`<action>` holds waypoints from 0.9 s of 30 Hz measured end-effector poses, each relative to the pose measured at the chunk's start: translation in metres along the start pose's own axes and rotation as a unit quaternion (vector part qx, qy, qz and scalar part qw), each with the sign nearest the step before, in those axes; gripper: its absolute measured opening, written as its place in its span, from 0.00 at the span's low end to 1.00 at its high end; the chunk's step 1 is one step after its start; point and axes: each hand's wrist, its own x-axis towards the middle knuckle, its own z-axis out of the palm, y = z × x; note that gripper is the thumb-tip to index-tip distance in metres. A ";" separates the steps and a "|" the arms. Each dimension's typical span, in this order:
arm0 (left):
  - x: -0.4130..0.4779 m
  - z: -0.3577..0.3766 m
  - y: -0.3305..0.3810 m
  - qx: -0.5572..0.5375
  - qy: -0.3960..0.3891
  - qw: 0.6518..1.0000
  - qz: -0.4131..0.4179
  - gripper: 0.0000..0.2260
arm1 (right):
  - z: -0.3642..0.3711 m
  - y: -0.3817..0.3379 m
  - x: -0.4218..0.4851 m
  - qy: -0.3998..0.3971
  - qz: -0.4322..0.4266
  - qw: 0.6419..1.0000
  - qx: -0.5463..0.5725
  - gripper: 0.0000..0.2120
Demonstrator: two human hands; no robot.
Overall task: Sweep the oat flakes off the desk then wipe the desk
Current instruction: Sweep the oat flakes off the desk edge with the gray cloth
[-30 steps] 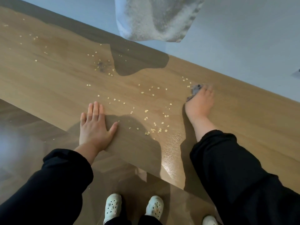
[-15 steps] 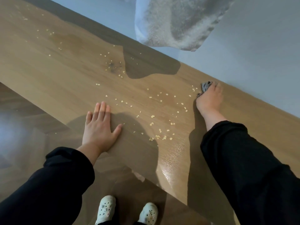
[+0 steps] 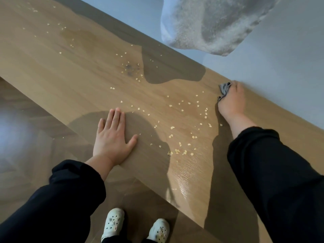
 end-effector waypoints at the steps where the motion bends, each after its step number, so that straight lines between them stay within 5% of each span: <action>1: 0.000 0.000 0.000 0.000 0.002 1.000 0.000 0.42 | 0.002 -0.011 0.007 -0.018 -0.028 0.999 -0.011 0.30; 9: 0.000 0.000 0.000 0.002 0.004 1.000 -0.001 0.42 | 0.004 -0.034 0.013 -0.186 -0.273 0.944 0.010 0.33; 20: 0.000 -0.002 0.000 0.007 -0.006 1.000 0.000 0.41 | -0.019 0.021 -0.054 -0.027 -0.032 0.998 0.043 0.31; 27: 0.000 -0.002 0.000 0.003 -0.002 1.000 -0.001 0.41 | 0.008 -0.055 -0.129 -0.084 -0.090 0.991 0.048 0.34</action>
